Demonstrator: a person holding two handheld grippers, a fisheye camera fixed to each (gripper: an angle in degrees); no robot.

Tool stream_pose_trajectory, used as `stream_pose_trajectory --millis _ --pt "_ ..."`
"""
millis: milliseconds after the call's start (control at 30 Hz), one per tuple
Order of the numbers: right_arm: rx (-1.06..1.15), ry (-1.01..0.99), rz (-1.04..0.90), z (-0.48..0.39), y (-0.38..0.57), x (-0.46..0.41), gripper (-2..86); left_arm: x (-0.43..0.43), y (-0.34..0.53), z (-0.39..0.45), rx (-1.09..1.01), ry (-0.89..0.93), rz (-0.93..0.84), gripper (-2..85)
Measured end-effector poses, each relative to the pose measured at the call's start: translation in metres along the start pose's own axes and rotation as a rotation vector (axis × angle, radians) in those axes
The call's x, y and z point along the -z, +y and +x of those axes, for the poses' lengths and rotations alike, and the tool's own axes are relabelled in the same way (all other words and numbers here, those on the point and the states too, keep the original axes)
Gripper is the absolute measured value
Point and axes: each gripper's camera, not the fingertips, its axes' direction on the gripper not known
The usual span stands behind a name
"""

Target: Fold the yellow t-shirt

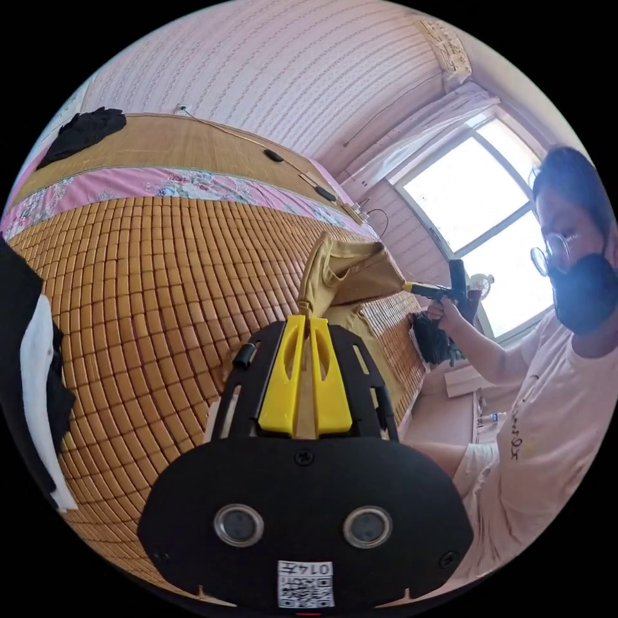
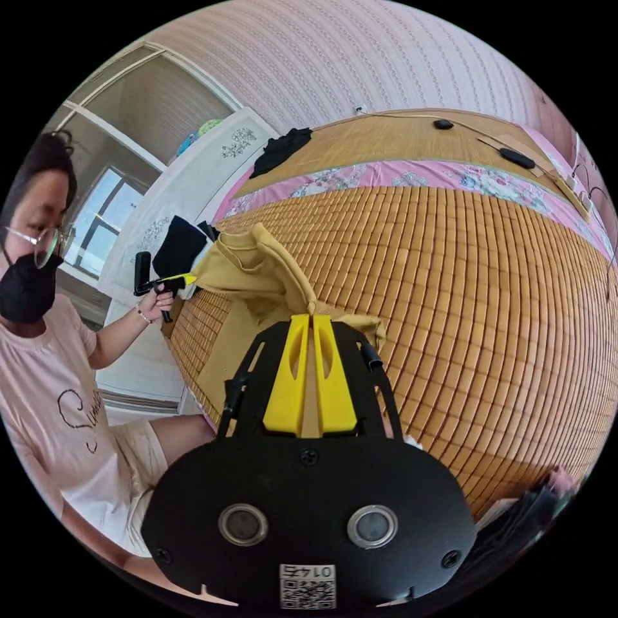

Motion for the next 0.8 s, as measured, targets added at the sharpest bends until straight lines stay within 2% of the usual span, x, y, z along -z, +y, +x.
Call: stream_pose_trajectory --millis 233,333,533,667,800 --pt "-0.232 0.034 -0.248 0.029 0.09 -0.081 0.1 -0.023 0.133 0.026 0.166 0.033 -0.217 -1.0" --pt "-0.2 0.093 -0.226 0.023 0.095 -0.086 0.1 -0.047 0.16 0.027 0.215 0.009 -0.312 -1.0" --pt "-0.183 0.112 -0.224 0.026 0.111 -0.095 -0.2 -0.038 0.168 0.052 0.164 -0.074 -0.318 -0.9" --pt "-0.117 0.179 -0.215 0.02 0.125 -0.117 -0.2 -0.06 0.188 0.066 0.154 -0.165 -0.392 -0.8" --pt "-0.021 0.207 -0.177 0.015 0.141 -0.128 0.1 -0.059 0.206 0.09 0.102 -0.211 -0.343 -0.6"
